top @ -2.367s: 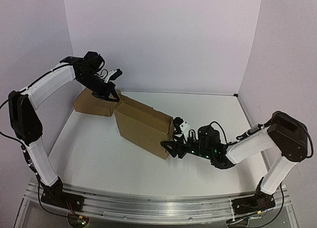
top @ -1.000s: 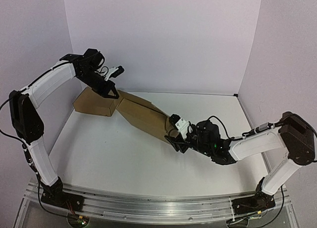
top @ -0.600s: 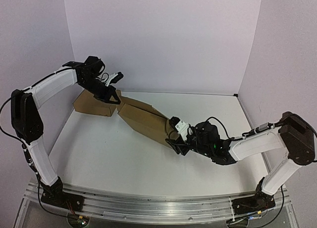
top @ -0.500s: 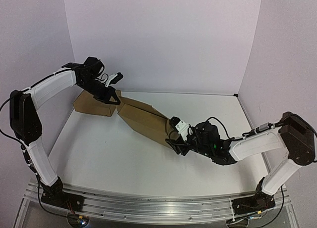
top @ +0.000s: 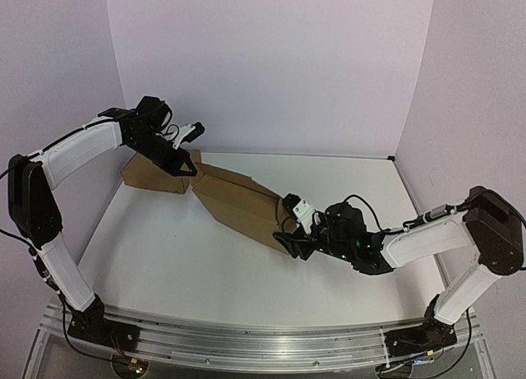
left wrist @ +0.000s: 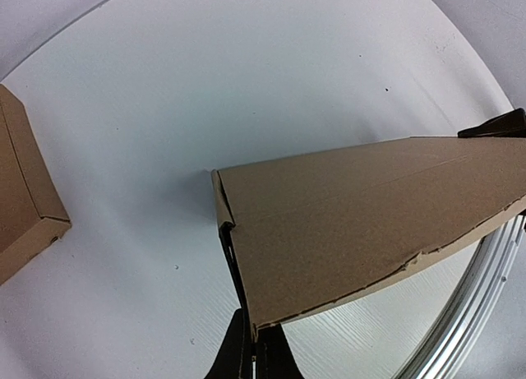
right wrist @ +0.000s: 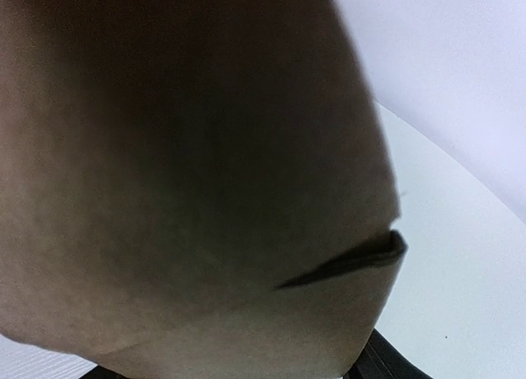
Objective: Fold the paper box
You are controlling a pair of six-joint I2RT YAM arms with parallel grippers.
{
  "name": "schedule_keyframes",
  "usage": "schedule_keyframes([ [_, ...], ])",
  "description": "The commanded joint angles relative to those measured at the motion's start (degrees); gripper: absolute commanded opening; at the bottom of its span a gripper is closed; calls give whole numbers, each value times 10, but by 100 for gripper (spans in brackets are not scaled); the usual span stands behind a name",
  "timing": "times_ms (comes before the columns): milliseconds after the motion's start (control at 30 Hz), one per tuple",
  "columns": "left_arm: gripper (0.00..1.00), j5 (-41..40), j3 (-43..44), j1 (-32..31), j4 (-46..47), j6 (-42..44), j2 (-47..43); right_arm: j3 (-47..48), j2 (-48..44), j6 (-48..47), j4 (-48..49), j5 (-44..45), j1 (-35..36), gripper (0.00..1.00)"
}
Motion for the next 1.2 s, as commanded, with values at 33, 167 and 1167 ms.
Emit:
schedule_keyframes([
  [33, 0, 10, -22, -36, -1, 27, -43, -6, -5, 27, -40, 10, -7, 34],
  [167, 0, -17, -53, -63, 24, 40, -66, -3, -5, 39, -38, 6, -7, 34],
  [1167, 0, 125, -64, -71, -47, -81, 1, -1, -7, 147, -34, -8, -9, 31],
])
